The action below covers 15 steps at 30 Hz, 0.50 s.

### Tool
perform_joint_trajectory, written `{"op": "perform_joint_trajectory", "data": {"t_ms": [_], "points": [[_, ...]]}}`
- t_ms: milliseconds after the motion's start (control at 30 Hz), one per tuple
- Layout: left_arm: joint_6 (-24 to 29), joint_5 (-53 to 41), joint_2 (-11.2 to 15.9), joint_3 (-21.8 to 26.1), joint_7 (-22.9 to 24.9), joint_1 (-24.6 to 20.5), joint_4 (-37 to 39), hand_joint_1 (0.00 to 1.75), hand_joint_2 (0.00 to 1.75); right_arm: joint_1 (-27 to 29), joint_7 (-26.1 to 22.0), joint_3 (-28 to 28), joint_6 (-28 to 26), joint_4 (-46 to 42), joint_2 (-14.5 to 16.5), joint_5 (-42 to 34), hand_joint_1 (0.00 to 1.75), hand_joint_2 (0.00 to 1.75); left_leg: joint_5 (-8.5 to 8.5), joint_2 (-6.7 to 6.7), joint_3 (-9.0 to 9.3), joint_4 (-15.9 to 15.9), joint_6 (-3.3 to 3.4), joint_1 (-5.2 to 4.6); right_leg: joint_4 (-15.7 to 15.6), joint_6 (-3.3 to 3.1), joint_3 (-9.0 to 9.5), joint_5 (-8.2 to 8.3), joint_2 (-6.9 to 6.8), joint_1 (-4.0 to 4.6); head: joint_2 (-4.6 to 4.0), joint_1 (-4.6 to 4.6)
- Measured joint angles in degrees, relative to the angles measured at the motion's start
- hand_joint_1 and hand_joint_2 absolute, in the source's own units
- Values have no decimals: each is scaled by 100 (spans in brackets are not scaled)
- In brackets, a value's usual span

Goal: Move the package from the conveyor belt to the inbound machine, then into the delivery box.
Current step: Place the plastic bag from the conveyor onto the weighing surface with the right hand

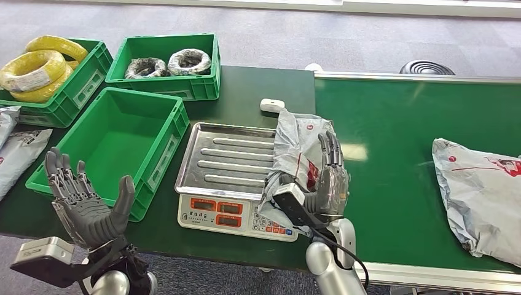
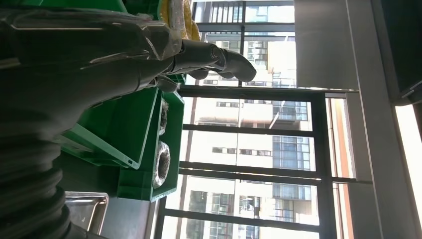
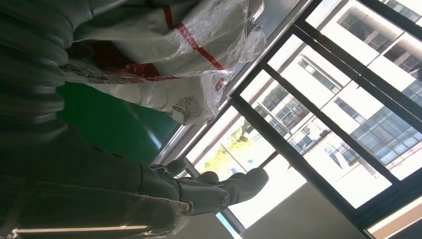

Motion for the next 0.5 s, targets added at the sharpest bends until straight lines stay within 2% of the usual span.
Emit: {"op": "perform_joint_trajectory", "data": {"t_ms": [500], "points": [[2, -28, -2, -15, 0, 30, 9, 0, 175, 202, -14, -75, -335, -307, 0, -44, 0, 0, 0, 0, 0, 0, 0, 0, 0, 0, 0, 0, 0, 0, 0, 0]]}}
